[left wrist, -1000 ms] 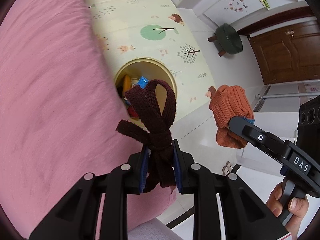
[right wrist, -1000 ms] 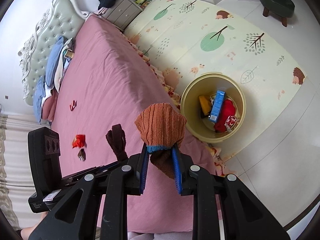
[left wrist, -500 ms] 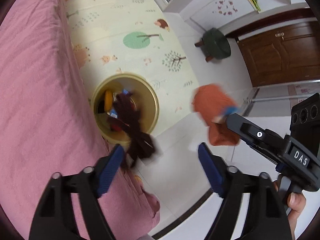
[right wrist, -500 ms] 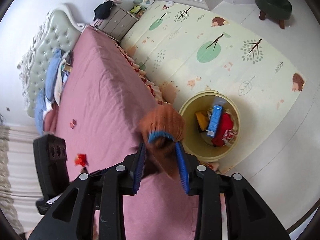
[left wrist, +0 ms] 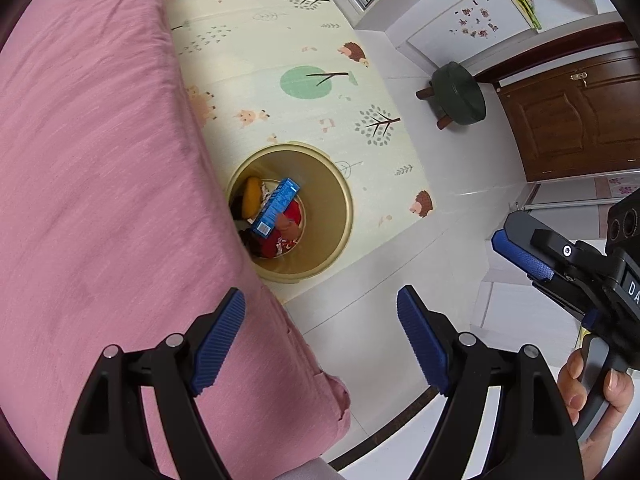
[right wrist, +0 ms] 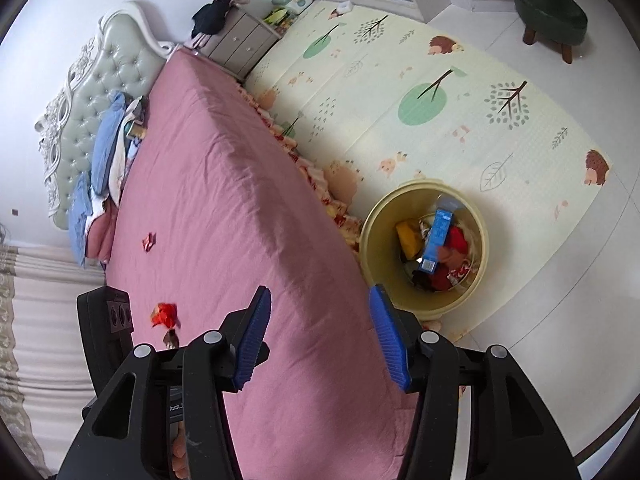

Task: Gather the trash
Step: 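Move both tools back over the brown beanie and red cloth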

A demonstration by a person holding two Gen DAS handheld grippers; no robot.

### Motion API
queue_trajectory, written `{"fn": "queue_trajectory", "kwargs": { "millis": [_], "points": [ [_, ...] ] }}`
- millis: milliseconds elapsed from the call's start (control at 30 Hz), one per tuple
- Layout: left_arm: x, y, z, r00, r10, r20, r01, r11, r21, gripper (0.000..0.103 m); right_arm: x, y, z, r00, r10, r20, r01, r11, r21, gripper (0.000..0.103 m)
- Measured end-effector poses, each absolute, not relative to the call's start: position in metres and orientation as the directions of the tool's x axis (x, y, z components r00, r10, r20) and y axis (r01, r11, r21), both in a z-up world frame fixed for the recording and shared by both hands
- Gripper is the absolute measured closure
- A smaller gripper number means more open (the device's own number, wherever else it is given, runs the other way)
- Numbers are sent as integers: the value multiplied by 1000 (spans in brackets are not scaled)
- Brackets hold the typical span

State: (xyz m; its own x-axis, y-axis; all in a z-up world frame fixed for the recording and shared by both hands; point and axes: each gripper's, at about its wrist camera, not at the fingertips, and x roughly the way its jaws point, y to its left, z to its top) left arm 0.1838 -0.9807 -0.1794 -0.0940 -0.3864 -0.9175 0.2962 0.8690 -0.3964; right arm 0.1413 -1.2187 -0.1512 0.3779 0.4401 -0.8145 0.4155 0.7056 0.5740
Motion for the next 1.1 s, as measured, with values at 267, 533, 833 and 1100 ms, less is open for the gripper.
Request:
{"fn": "queue_trajectory", "kwargs": {
  "millis": [267,533,833,1100],
  "points": [
    [163,-929,-169,-58,-403,-913,274,874,-403,25,127,-1162,-139,356,456,-816,379,727,572,52],
    [137,-849,-162,-15,-385,-923,233,896,-378,25,115,-1084,-134,311,487,-816,330,750,574,52],
    [120,-737,-161,17,-360,-933,153,923,-354,24,112,-976,-128,261,507,-821,273,777,567,52],
    [124,-635,-167,34,-351,-936,99,933,-346,23,116,-887,-132,235,516,-824,255,785,565,52]
  ]
}}
